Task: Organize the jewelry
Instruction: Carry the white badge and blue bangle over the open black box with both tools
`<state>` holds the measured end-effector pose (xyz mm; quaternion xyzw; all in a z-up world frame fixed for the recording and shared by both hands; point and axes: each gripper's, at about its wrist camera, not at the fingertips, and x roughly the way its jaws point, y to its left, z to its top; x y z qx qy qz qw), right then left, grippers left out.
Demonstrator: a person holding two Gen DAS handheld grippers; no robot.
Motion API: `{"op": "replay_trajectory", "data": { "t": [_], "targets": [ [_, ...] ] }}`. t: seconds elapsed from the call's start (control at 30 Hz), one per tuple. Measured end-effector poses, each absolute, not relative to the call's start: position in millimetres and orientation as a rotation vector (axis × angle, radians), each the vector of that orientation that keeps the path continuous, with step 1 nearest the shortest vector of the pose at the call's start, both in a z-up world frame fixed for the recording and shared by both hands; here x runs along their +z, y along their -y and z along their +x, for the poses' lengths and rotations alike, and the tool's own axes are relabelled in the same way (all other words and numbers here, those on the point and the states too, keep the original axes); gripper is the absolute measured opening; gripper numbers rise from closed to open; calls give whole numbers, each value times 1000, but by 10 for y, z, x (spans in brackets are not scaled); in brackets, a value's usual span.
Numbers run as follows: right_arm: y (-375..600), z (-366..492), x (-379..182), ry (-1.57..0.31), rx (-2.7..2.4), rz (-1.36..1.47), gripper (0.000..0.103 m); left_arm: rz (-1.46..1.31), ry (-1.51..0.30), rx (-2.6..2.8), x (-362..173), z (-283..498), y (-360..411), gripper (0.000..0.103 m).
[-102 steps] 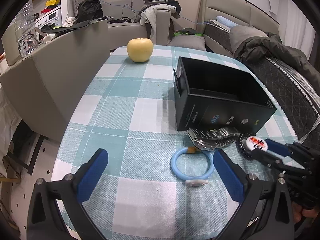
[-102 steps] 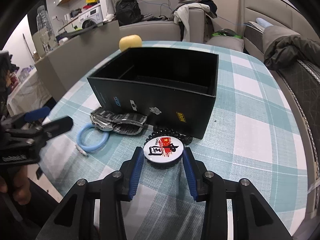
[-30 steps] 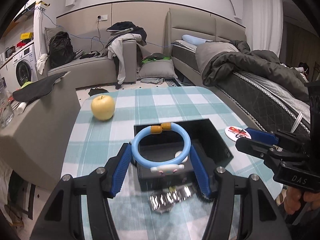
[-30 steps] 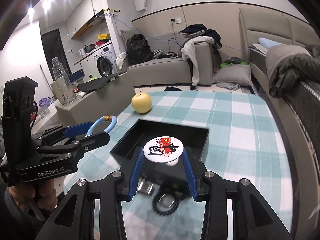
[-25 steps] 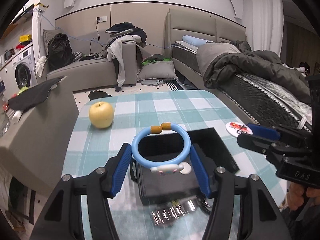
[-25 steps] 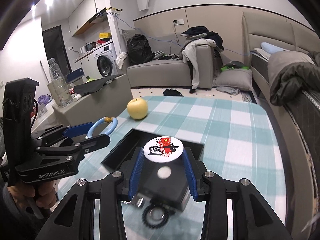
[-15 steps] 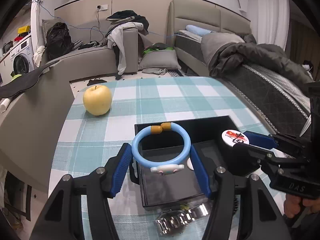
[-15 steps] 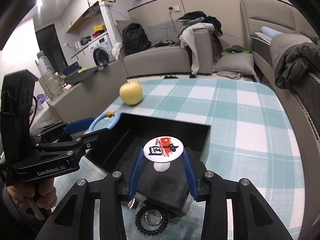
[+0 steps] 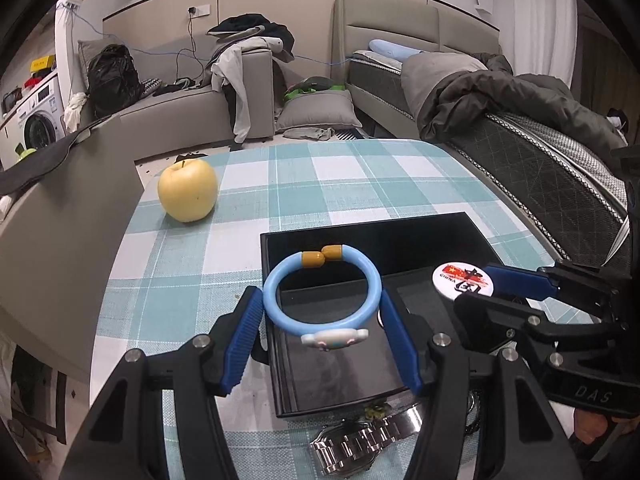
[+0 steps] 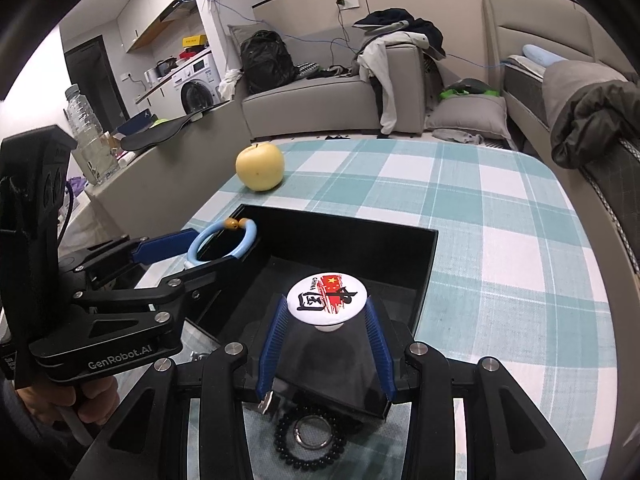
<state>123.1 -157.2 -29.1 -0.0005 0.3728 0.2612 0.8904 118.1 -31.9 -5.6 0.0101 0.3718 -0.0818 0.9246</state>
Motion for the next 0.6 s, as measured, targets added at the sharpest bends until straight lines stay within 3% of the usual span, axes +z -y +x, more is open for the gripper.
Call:
{"op": "replay_trajectory", "data": {
  "t": [0.6],
  "targets": [
    [1588,1240,-281,-770,527,3,39,34,-767,-160,-74,1174,345,55]
  ]
}}
